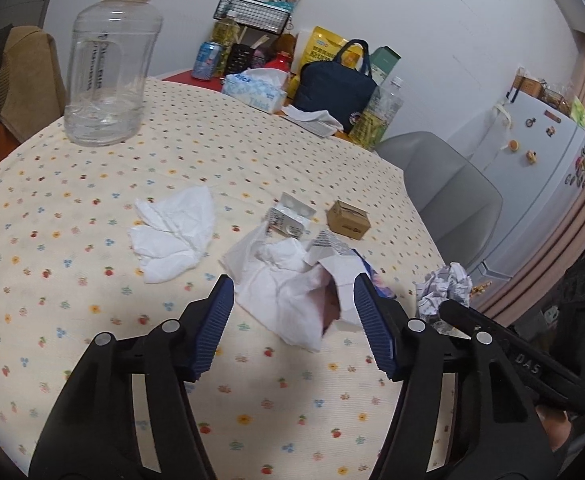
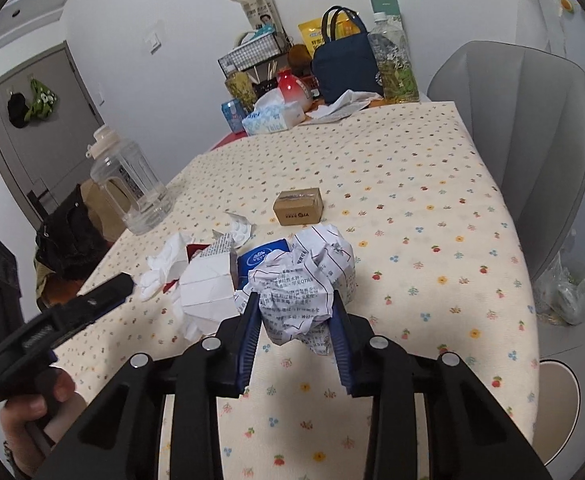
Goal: Collect trash
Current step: 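Grasp the crumpled printed paper with the right gripper while the left gripper grasps a white paper scrap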
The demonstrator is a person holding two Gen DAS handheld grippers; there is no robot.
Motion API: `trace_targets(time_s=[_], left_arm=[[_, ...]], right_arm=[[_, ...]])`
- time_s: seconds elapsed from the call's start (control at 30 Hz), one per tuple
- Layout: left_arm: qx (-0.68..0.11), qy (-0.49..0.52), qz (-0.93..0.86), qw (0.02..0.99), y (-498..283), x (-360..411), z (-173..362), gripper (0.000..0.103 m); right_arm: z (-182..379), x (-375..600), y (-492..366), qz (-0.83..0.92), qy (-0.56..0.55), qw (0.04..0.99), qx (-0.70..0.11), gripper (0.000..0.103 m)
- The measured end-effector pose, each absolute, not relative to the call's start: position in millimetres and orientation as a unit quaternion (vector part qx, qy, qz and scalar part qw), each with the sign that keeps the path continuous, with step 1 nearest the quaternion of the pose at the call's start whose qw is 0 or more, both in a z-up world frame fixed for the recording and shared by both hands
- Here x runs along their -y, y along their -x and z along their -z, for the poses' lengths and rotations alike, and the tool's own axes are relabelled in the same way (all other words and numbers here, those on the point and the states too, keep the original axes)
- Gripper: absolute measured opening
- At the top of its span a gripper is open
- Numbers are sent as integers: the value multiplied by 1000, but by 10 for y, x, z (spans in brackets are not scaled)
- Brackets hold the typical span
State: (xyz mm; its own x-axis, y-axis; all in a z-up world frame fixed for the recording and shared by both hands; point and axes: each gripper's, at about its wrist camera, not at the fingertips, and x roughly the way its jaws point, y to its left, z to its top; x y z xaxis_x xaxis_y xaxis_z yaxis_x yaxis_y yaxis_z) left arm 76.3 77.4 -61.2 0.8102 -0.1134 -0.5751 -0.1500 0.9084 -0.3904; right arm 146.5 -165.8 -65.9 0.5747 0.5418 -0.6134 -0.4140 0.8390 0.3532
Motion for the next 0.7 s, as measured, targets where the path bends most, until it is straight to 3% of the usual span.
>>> trace_targets(time_s=[0.2, 0.43, 0.53, 0.57, 0.67, 0.7], left_arm=[[-323, 198, 11, 925, -927, -518, 652, 50], [-348, 186, 11, 919, -1158, -350, 772, 45], [-357, 187, 14, 915, -1219, -314, 822, 30], [-359, 187, 16, 914, -1231, -303, 834, 18], [-358, 175, 25, 917, -1213, -247, 793, 3], [-355, 177, 30, 917, -1188, -248, 760, 3]], right_arm=[[559, 1907, -1371, -260, -100, 891, -359, 34], [569, 2144, -1393, -248, -115, 893, -357, 34], [590, 2187, -1410, -246, -118, 893, -357, 34], [596, 2199, -1415, -246, -119, 893, -358, 34], [607, 2211, -1412, -245, -121, 893, -358, 34], [606, 2215, -1411, -244, -121, 893, -358, 34]])
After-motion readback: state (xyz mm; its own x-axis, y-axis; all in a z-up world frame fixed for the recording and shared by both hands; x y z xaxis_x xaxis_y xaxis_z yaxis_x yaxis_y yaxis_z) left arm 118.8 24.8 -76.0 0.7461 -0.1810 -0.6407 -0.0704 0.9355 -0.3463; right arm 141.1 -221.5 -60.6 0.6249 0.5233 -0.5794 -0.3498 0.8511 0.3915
